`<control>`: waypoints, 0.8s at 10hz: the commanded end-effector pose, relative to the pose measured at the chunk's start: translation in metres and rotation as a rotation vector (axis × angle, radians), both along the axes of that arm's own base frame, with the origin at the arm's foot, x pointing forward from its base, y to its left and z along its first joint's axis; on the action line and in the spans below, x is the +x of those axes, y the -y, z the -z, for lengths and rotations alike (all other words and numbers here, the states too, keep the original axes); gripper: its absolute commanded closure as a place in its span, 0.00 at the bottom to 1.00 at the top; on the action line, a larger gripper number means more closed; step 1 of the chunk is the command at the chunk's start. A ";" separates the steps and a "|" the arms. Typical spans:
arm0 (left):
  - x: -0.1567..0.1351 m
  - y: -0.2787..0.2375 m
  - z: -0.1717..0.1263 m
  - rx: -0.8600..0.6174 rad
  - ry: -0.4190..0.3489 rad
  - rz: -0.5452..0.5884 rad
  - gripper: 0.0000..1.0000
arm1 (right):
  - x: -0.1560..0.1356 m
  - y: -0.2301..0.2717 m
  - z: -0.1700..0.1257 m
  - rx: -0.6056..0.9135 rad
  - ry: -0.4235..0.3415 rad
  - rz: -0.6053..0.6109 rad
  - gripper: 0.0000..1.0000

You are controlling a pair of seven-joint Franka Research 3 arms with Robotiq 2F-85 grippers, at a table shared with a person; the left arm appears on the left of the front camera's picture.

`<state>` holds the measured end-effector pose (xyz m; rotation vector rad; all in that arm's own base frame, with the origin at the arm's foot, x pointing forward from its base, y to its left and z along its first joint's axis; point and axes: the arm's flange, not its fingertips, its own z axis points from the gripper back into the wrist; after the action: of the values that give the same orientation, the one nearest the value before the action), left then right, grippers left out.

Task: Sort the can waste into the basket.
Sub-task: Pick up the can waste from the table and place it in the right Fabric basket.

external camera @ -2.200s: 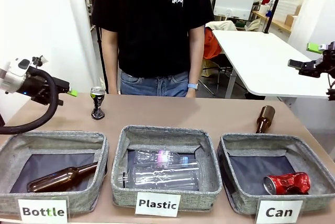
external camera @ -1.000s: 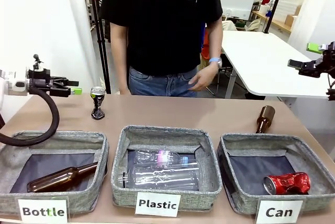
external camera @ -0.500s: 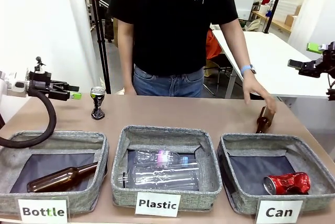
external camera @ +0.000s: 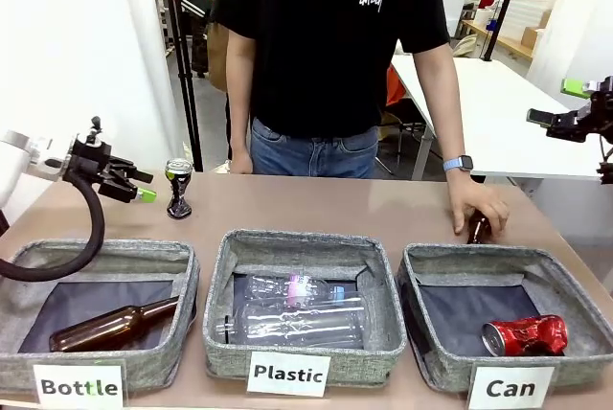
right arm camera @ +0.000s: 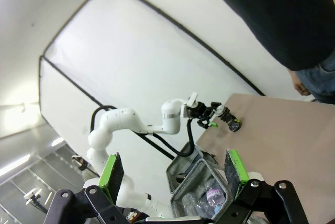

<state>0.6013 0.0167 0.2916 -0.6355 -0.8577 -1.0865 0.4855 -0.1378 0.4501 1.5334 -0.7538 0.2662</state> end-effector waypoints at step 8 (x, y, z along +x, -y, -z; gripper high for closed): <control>0.012 0.041 0.017 0.108 -0.011 -0.017 0.00 | -0.002 0.001 -0.002 -0.001 0.012 -0.010 0.00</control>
<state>0.6053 -0.0210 0.2753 -0.5592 -0.7842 -1.1311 0.4855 -0.1378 0.4501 1.5334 -0.7539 0.2662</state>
